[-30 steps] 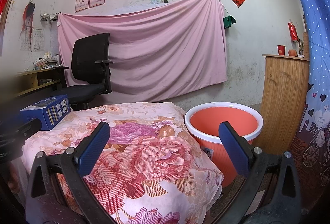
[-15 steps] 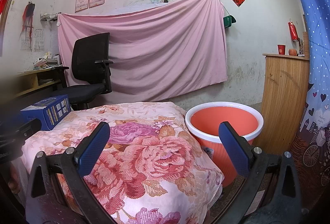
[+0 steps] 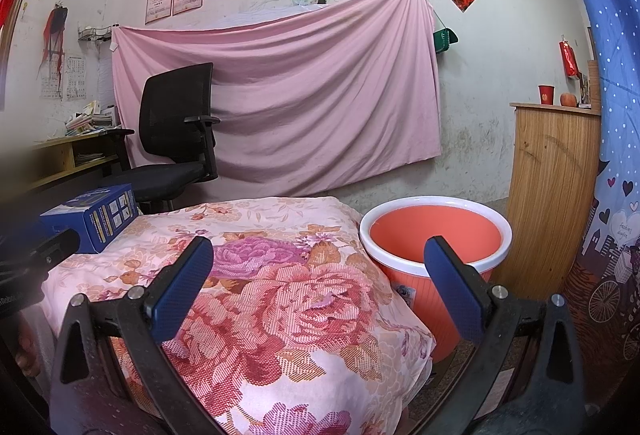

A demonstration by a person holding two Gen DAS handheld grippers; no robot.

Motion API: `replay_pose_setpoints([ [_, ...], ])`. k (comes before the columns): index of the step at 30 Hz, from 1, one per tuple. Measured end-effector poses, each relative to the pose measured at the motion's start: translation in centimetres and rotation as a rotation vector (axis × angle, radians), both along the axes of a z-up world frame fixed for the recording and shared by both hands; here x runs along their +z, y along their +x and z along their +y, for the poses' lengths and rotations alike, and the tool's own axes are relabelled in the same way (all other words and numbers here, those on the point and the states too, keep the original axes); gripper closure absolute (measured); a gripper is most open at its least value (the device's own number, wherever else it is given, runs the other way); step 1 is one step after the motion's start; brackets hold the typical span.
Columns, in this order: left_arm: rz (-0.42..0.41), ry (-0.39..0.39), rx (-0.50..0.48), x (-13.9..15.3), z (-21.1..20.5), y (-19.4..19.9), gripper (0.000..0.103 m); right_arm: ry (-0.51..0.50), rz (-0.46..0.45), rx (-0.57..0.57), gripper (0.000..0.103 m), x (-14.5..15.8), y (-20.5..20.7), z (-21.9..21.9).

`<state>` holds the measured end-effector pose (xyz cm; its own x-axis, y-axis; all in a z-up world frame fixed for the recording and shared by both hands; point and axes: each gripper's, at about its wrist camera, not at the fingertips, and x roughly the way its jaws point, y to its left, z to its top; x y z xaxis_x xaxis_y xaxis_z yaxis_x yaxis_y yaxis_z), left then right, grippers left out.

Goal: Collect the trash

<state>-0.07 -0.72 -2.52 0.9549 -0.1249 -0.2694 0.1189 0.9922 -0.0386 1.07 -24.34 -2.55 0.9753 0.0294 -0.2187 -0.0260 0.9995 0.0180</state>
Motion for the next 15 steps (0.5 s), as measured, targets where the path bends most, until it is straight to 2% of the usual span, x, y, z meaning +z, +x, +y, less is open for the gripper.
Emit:
replay_pose_setpoints([
  [15, 0.001, 0.016, 0.008, -0.25, -0.83, 0.0, 0.001, 0.002, 0.005, 0.002, 0.0, -0.11, -0.54, 0.94],
])
